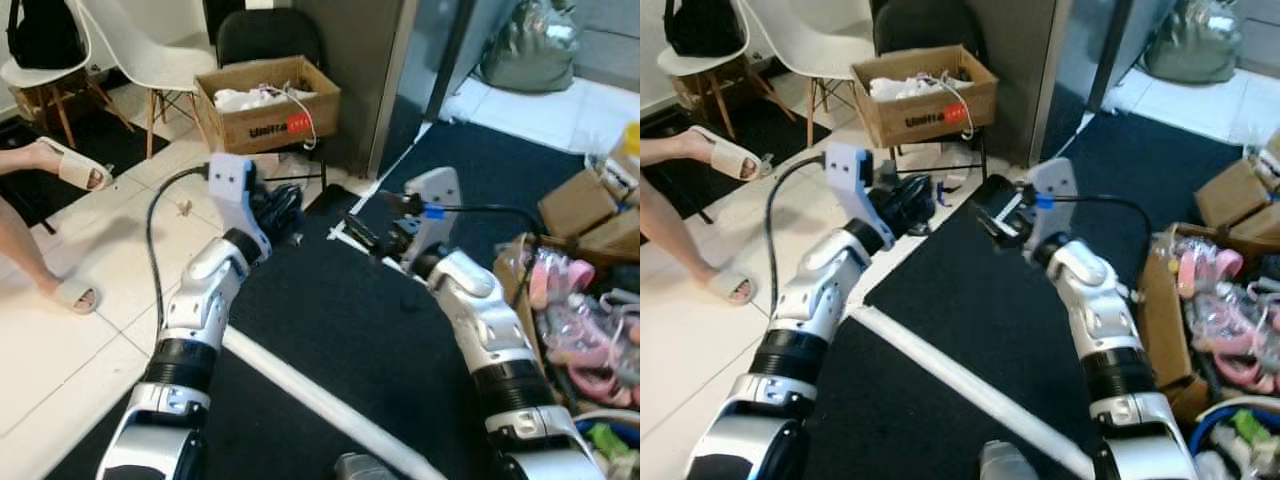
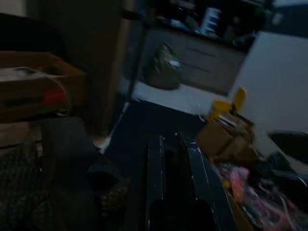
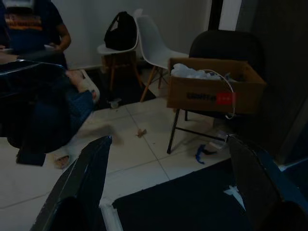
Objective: Picking trash to rubbish bin
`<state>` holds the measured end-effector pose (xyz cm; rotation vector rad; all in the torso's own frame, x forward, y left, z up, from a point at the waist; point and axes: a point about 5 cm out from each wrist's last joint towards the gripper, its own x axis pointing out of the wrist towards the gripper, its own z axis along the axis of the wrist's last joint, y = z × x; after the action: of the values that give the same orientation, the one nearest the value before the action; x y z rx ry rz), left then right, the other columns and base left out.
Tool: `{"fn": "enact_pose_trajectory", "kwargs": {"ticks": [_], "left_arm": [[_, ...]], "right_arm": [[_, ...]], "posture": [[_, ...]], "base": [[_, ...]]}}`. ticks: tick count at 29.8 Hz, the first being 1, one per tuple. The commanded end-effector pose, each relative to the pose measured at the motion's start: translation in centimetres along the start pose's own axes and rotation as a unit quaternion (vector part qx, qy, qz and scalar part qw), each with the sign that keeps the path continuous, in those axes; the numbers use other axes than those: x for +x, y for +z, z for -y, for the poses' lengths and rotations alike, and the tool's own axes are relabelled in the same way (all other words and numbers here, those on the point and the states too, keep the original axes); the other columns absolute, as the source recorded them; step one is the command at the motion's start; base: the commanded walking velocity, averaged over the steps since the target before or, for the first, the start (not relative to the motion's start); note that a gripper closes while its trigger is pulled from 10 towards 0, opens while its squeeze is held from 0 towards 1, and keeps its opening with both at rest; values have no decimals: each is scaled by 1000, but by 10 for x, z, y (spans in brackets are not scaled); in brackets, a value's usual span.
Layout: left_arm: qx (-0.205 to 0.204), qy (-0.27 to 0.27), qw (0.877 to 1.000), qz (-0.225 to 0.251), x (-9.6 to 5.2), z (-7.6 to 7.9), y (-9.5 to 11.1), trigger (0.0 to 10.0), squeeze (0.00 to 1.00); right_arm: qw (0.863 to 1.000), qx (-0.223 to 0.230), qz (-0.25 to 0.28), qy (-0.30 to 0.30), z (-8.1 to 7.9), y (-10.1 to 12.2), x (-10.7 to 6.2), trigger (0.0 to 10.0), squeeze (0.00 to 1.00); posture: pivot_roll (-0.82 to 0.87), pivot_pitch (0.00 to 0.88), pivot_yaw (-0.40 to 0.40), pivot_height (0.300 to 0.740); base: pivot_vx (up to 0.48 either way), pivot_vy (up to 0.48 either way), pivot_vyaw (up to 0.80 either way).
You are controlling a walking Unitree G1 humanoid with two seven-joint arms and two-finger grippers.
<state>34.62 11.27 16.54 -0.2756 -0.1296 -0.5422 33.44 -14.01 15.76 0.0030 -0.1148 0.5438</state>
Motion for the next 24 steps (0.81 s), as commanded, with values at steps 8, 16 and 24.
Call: {"fn": "enact_pose_trajectory", "kwargs": {"ticks": [8,16,24], "left_arm": [[-8,9,1000,1,-2,-2,-2,10000,0],[-9,8,1000,1,-2,-2,-2,10000,0],[-11,7,1000,-1,-2,-2,-3,10000,0]], "right_arm": [[1000,-5,2,9,-4,1,1,10000,0],[1000,-11,3,9,-5,2,2,10000,0],[1000,-10,3,9,-5,1,2,10000,0]], "posture": [[-47,0,8,740],[-49,0,7,740],[-48,0,3,740]], "base": [[283,0,0],[287,0,0],[294,0,0]]}}
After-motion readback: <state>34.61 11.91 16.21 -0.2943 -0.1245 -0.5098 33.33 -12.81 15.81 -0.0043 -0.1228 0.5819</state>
